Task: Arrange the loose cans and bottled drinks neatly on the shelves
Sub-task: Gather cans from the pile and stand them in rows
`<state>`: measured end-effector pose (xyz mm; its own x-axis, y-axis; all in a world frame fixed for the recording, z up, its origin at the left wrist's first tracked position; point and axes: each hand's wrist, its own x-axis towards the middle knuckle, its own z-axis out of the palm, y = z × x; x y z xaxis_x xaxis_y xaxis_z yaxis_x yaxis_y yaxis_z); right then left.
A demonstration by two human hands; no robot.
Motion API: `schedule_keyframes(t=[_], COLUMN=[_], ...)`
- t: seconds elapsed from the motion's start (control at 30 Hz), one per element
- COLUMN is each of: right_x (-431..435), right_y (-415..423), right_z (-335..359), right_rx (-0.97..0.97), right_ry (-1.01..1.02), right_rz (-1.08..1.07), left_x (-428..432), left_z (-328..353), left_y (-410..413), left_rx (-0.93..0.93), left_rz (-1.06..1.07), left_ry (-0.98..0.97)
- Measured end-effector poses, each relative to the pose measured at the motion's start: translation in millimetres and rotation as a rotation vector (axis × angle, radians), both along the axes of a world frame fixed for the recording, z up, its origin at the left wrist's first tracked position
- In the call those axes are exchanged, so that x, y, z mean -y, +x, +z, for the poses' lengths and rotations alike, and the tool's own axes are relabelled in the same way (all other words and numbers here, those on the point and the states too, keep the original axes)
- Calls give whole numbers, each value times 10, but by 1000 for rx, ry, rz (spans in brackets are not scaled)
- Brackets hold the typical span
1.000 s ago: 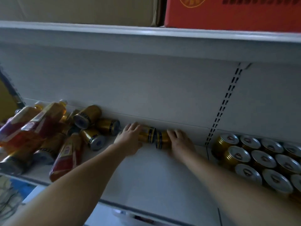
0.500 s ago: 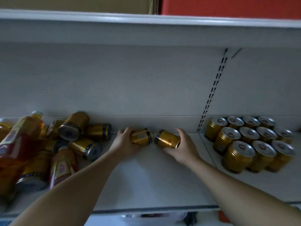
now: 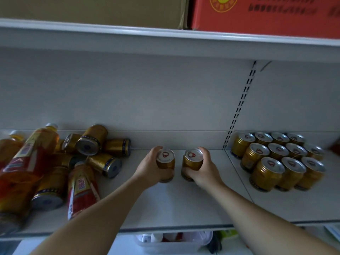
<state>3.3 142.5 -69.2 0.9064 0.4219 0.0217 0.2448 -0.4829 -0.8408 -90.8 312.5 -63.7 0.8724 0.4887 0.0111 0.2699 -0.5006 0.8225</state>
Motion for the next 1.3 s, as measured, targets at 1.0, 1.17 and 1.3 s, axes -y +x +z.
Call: schedule_keyframes(t=[1.0, 1.17, 1.3], right_x=[2594, 3241, 3626], right_y=[-109, 345, 603], right_z=[-9, -67, -106], right_rx=[152, 112, 67], right_ry=[126, 130, 136], right_rz=[-454, -366, -295], left_x=[2641, 3297, 3673], left_z=[-132, -187, -187], left_y=[229, 596, 799], left_rx=[177, 167, 159], left_rz=[-236, -151, -97], left_ry=[-225, -190, -211])
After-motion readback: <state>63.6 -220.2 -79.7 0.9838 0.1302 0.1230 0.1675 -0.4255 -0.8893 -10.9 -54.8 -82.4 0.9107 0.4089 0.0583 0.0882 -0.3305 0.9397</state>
